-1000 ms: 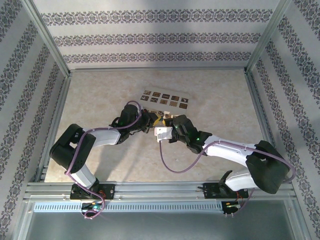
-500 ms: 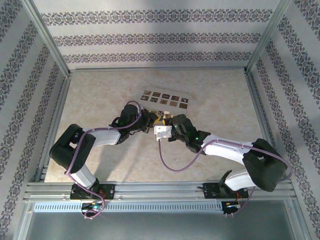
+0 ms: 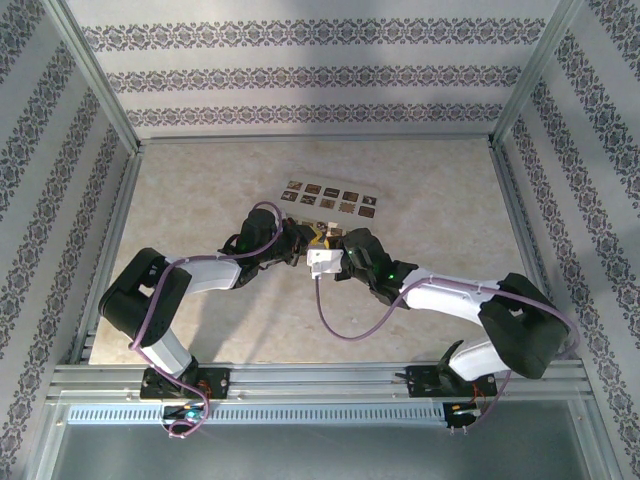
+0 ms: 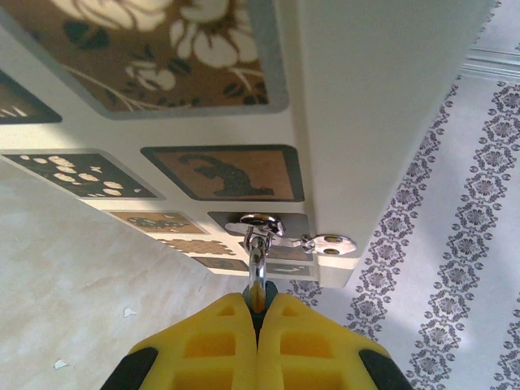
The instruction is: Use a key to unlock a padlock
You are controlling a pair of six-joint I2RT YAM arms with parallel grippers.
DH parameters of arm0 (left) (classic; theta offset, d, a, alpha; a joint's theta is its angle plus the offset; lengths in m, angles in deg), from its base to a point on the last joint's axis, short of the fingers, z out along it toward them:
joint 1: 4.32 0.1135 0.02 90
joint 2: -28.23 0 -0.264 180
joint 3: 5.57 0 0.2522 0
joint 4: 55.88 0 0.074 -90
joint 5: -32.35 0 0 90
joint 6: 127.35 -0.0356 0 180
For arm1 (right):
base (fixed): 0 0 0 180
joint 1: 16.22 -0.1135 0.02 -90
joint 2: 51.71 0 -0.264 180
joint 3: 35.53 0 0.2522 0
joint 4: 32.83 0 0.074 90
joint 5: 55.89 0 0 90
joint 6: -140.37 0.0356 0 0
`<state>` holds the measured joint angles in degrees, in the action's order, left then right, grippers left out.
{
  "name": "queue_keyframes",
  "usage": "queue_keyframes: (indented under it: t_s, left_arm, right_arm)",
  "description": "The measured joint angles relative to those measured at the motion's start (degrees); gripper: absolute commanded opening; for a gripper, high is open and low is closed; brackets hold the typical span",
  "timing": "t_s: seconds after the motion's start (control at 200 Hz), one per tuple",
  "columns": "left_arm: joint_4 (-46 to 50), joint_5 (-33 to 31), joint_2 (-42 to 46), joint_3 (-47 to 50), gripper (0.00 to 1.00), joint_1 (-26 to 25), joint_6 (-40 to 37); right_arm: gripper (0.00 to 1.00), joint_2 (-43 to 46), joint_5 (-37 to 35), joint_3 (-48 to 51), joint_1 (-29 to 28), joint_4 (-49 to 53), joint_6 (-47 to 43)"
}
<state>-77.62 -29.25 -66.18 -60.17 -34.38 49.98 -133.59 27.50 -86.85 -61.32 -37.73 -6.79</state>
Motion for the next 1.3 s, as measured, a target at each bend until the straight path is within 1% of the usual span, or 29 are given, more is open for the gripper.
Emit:
queue_keyframes:
  t_s: [0.35, 0.495, 0.69, 0.994, 1.304]
  left_arm:
    - [-0.98, -1.33, 0.00, 0.00, 0.00, 0.00, 0.87]
    - [-1.46, -1.97, -0.02, 0.00, 0.00, 0.00, 1.68]
    - [-2.51, -2.12, -0.02, 0.44, 0.00, 0.00, 1.95]
    - [-3.13, -2.10, -0.04, 0.50, 0.00, 0.00, 2.38]
    - [-3.96, -1.42, -0.83, 0.87, 0.00, -0.24, 3.04]
  right_arm:
    - [0.07, -1.31, -2.64, 0.02, -0.52, -3.08, 1.42]
    - [0.00, -1.70, -4.22, 0.11, -0.94, -4.17, 2.62]
    - [0.00, -1.86, -6.05, 0.61, -1.84, -5.57, 5.11]
    - [0.00, -1.86, -7.69, 0.94, -3.08, -6.58, 14.84]
    - [0.00, -1.81, -7.89, 3.41, -3.45, -10.03, 29.97]
